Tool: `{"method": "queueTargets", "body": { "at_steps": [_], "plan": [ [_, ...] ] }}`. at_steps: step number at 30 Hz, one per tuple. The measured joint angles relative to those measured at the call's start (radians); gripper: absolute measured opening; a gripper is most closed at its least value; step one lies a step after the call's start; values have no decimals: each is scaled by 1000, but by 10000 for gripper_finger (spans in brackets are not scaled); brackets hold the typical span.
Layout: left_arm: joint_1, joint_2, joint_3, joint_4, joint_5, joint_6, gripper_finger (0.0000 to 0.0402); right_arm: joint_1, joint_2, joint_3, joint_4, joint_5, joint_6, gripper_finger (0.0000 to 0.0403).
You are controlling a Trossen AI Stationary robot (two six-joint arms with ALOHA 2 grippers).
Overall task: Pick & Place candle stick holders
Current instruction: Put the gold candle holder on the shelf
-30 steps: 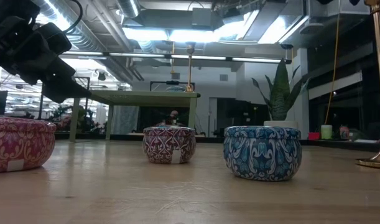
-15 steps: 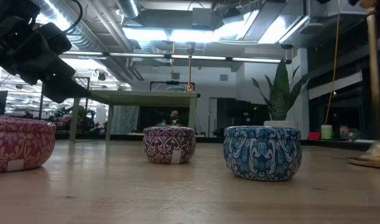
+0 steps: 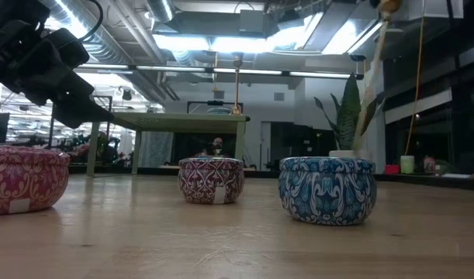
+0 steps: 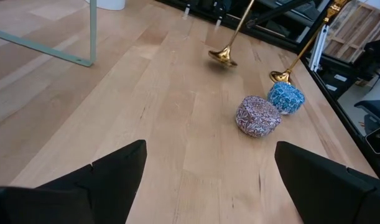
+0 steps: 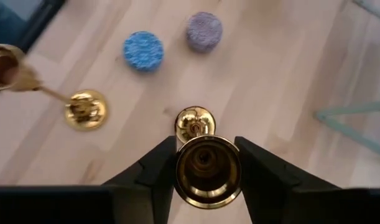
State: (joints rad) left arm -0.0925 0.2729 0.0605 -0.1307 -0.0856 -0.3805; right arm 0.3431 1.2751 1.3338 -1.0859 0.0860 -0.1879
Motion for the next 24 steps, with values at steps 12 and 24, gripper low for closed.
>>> {"method": "queueTargets", "body": {
  "at_steps": [12, 24],
  "plan": [
    [0, 0, 0, 0, 0, 0, 352, -173, 139, 71, 43, -115, -170, 157],
    [0, 0, 0, 0, 0, 0, 353, -250, 153, 103, 46, -165, -191, 162]
  ]
}}
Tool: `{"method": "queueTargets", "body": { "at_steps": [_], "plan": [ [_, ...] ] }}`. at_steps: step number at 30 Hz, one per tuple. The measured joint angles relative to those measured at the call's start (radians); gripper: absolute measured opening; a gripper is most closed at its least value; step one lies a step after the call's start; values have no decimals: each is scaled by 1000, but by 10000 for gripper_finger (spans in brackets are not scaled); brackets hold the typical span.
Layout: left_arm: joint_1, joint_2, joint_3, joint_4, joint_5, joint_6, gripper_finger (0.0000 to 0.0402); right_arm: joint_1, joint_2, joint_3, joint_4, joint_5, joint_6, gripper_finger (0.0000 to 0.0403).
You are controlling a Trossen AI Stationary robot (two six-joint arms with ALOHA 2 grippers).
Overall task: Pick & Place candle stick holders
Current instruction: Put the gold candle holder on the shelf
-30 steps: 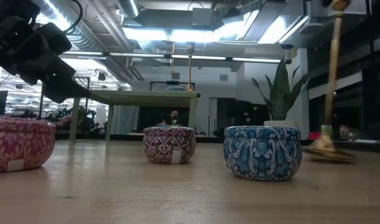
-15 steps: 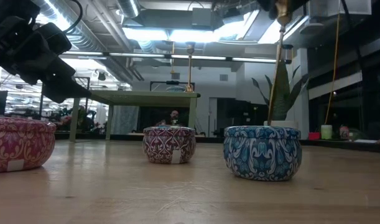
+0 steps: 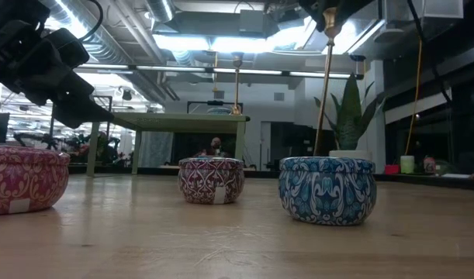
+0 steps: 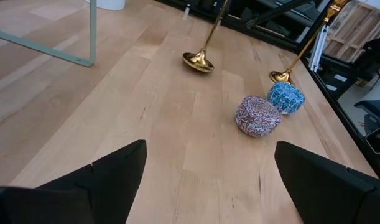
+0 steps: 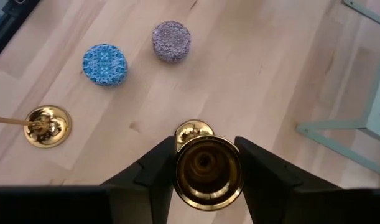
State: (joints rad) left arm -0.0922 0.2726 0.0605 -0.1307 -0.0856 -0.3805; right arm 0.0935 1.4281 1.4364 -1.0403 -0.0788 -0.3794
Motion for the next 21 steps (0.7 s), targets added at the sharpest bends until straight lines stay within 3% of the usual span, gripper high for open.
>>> {"method": "queueTargets", "body": {
  "at_steps": [13, 21],
  "plan": [
    [0, 0, 0, 0, 0, 0, 354, 0, 3, 0, 5, 0, 1, 167],
    [0, 0, 0, 0, 0, 0, 354, -32, 3, 2, 26, -5, 8, 226]
  ]
}}
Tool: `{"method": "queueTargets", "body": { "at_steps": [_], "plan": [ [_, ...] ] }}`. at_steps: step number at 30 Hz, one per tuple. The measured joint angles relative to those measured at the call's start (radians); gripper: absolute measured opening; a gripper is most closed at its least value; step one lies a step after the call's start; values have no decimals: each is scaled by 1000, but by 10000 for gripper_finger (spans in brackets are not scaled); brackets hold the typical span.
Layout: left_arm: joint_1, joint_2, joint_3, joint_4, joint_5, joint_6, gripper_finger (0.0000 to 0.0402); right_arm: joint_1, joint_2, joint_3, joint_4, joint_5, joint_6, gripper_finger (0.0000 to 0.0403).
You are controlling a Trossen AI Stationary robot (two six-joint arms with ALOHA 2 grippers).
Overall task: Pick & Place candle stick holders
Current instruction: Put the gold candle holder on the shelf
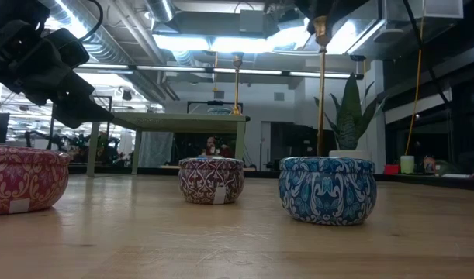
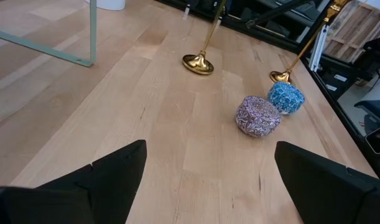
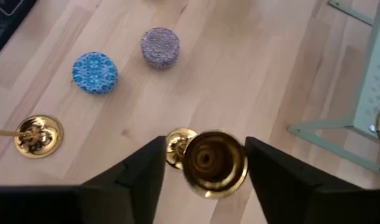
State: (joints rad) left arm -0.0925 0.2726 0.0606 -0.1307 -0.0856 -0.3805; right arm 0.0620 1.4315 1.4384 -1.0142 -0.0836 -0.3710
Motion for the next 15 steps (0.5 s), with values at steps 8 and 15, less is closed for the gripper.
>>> {"method": "queueTargets", "body": {
  "at_steps": [8, 15],
  "plan": [
    [0, 0, 0, 0, 0, 0, 354, -31, -19, 0, 6, -56, 6, 289],
    [0, 0, 0, 0, 0, 0, 353, -32, -97, -5, -60, -112, 68, 294]
  ]
}}
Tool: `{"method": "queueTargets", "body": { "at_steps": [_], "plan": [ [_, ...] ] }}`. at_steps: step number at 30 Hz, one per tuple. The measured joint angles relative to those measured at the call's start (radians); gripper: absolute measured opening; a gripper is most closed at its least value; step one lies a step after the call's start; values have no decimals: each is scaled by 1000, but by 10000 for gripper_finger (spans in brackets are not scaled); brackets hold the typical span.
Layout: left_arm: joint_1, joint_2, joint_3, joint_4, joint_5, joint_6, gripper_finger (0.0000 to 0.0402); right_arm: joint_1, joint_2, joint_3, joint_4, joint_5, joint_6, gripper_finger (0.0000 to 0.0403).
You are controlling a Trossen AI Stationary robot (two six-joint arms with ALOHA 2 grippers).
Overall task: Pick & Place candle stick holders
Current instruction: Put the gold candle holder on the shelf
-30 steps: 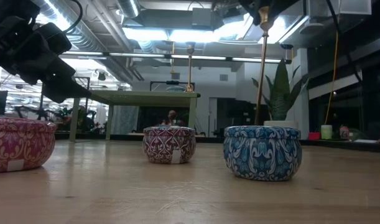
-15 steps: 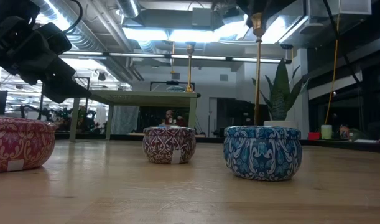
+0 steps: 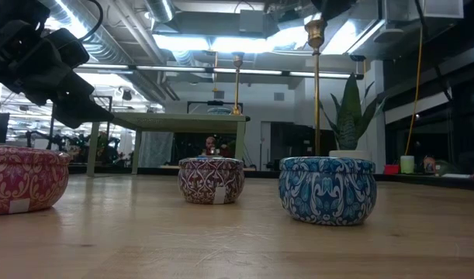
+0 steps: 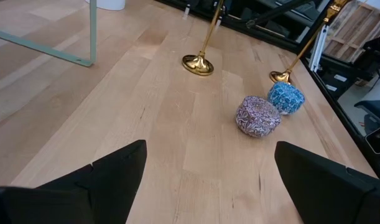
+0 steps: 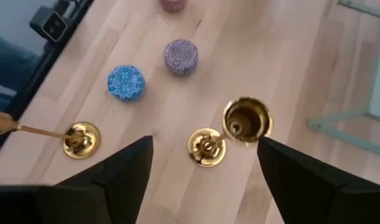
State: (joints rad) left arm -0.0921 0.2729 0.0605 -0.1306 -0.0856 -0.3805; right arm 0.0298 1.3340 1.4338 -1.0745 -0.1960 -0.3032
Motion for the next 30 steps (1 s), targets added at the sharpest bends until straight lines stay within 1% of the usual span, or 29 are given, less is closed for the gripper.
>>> {"method": "queueTargets", "body": {
  "at_steps": [4, 8, 12, 15, 19, 23, 27, 30],
  "plan": [
    [0, 0, 0, 0, 0, 0, 354, -14, -99, -61, 32, 1, 50, 294],
    [0, 0, 0, 0, 0, 0, 352, -28, -208, -186, 125, 1, 125, 287],
    [0, 0, 0, 0, 0, 0, 354, -28, -306, -349, 283, 1, 215, 280],
    [0, 0, 0, 0, 0, 0, 353, -28, -350, -469, 415, 1, 282, 277],
    [0, 0, 0, 0, 0, 0, 353, -26, -353, -589, 546, 1, 304, 277],
    [0, 0, 0, 0, 0, 0, 354, -20, -335, -676, 673, 1, 304, 277],
    [0, 0, 0, 0, 0, 0, 352, -12, -314, -725, 808, 1, 303, 277],
    [0, 0, 0, 0, 0, 0, 354, -11, -292, -741, 876, 7, 302, 277]
  ]
}}
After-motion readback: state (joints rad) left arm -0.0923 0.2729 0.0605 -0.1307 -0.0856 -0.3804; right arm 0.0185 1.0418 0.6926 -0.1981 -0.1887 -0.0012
